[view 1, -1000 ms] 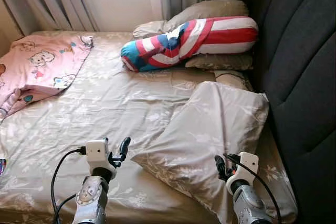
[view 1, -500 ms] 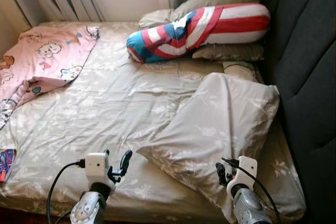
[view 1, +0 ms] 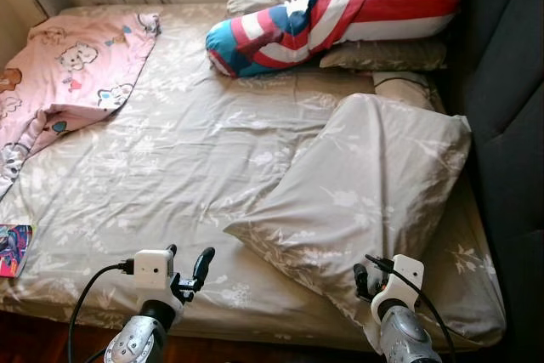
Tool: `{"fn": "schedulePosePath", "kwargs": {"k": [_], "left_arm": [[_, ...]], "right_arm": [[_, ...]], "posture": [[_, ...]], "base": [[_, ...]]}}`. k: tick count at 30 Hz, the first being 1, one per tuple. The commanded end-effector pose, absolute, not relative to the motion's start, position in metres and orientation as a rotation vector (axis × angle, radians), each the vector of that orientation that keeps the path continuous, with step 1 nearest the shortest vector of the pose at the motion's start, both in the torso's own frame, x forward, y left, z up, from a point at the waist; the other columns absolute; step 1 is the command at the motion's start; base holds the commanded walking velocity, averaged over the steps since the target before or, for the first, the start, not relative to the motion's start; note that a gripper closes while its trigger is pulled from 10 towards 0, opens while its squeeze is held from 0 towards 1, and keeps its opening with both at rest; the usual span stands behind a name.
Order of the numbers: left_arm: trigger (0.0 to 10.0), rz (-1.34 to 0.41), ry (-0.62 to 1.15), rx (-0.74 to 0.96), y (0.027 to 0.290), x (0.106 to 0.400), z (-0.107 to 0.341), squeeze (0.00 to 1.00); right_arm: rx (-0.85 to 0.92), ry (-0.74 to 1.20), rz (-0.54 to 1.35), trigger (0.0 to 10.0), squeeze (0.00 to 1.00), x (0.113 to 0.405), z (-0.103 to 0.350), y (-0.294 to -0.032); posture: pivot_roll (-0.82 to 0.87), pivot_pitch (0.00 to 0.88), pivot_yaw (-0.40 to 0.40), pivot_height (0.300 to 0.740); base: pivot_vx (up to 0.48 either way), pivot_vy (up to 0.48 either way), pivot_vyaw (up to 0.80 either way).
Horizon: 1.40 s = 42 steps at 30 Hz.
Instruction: Clean up the room
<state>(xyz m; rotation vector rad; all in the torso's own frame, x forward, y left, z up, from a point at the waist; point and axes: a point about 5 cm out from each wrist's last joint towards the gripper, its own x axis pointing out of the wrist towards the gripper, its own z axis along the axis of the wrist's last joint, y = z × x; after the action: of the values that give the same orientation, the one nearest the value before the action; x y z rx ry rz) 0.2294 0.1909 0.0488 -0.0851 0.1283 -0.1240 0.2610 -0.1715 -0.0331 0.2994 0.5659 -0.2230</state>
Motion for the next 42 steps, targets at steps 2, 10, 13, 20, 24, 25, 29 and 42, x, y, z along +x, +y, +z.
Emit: {"fn": "schedulePosePath", "kwargs": {"k": [2, 10, 13, 20, 24, 25, 29, 42], "left_arm": [[10.0, -0.132, 0.162, -0.083, 0.193, 0.221, 0.047, 0.00], [10.0, -0.160, 0.171, -0.087, 0.186, 0.216, 0.052, 0.00], [10.0, -0.166, 0.170, -0.090, 0.184, 0.215, 0.054, 0.00], [10.0, -0.177, 0.163, -0.093, 0.181, 0.216, 0.060, 0.00], [10.0, -0.177, 0.149, -0.094, 0.180, 0.210, 0.068, 0.00], [10.0, -0.178, 0.145, -0.095, 0.179, 0.209, 0.070, 0.00], [10.0, -0.181, 0.141, -0.092, 0.179, 0.207, 0.074, 0.00], [10.0, -0.176, 0.134, -0.091, 0.178, 0.204, 0.084, 0.00]], "right_arm": [[0.307, 0.611, -0.262, 10.0, 0.00, 0.253, -0.040, -0.172], [0.311, 0.640, -0.294, 10.0, 0.00, 0.249, -0.043, -0.174], [0.323, 0.645, -0.307, 10.0, 0.00, 0.249, -0.044, -0.175], [0.406, 0.601, -0.285, 10.0, 0.00, 0.254, -0.040, -0.169], [0.436, 0.529, -0.289, 10.0, 0.00, 0.261, -0.032, -0.168], [0.450, 0.513, -0.283, 10.0, 0.00, 0.265, -0.030, -0.166], [0.474, 0.479, -0.257, 10.0, 0.00, 0.271, -0.024, -0.162], [0.463, 0.507, -0.223, 0.0, 0.00, 0.272, -0.024, -0.153]], "posture": [[0.12, 0.270, 0.092, 0.740], [0.13, 0.296, 0.102, 0.740], [0.13, 0.299, 0.105, 0.740], [0.15, 0.316, 0.113, 0.740], [0.16, 0.331, 0.119, 0.740], [0.17, 0.337, 0.122, 0.740], [0.17, 0.344, 0.127, 0.740], [0.19, 0.364, 0.131, 0.740]], "base": [[0.000, 0.000, 0.00], [0.000, 0.000, 0.00], [0.000, 0.000, 0.00], [0.000, 0.000, 0.00], [0.000, 0.000, 0.00], [0.000, 0.000, 0.00], [0.000, 0.000, 0.00], [0.000, 0.000, 0.00]]}}
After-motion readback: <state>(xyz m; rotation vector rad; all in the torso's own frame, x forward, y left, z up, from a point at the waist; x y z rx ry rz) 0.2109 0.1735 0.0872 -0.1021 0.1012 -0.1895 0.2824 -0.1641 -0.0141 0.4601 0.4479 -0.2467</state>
